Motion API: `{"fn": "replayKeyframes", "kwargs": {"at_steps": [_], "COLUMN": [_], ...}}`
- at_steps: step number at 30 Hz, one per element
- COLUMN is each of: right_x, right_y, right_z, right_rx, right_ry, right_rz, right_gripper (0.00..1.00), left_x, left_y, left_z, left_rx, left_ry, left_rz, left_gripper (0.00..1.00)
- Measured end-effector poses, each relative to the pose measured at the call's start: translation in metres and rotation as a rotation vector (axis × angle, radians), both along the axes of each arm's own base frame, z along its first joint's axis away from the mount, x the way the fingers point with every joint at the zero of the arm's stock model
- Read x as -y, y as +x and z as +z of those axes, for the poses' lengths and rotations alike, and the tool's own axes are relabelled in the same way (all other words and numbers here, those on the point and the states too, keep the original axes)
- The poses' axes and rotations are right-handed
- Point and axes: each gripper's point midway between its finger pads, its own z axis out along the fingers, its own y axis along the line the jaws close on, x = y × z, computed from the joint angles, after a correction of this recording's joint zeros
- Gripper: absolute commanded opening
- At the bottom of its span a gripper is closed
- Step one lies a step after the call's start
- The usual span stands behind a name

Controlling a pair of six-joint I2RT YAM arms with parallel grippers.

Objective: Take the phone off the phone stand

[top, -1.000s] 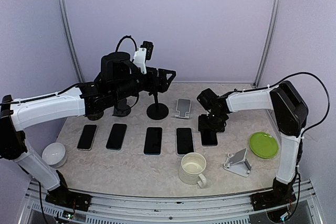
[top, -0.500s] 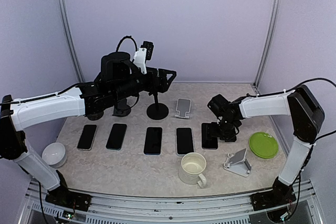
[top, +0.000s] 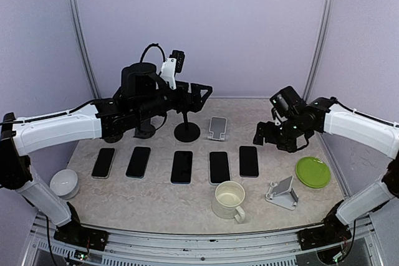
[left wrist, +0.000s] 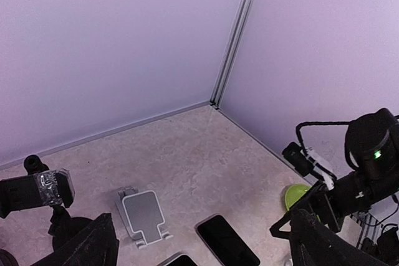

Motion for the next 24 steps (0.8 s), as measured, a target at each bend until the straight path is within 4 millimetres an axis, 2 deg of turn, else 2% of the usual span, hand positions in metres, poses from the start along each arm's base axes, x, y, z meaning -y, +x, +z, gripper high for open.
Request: {"fn": "replayKeyframes", "kwargs": {"at_steps": [4, 8, 11, 18, 24], "right_x": [0.019, 0.038, 0.047, 0.068, 0.077], "right_y": [-0.030, -0.066, -0.084, -0.116, -0.137], "right_z": [0.014, 0.006, 0.000, 0.000, -0.025], "right_rx": [0.001, -0.076, -0.141, -0.217, -0.300], "right_ry": [0.043, 0.079, 0.083, 0.109, 0.095], "right_rz": [-0.039, -0.094, -0.139, -0.261, -0.317], "right_gripper": [0.90, 0.86, 0.81, 0.67, 0.51], "left_x": [0.005, 0.012, 0.017, 0.025, 0.031], "left_y": [-0.006, -0.009, -0.007, -0.002, 0.005], "left_z": [0.000, -0.001, -0.002, -0.002, -0.005], "left_rx": [0.017, 0.031, 0.035, 0.042, 0.042], "left_ry": [0.018, 0.037, 0.046, 0.059, 0.069], "left_rz": [-0.016, -0.033, -0.038, -0.049, -0.063], "left_gripper": [0.95, 0.95, 0.95, 0.95, 0.95]}}
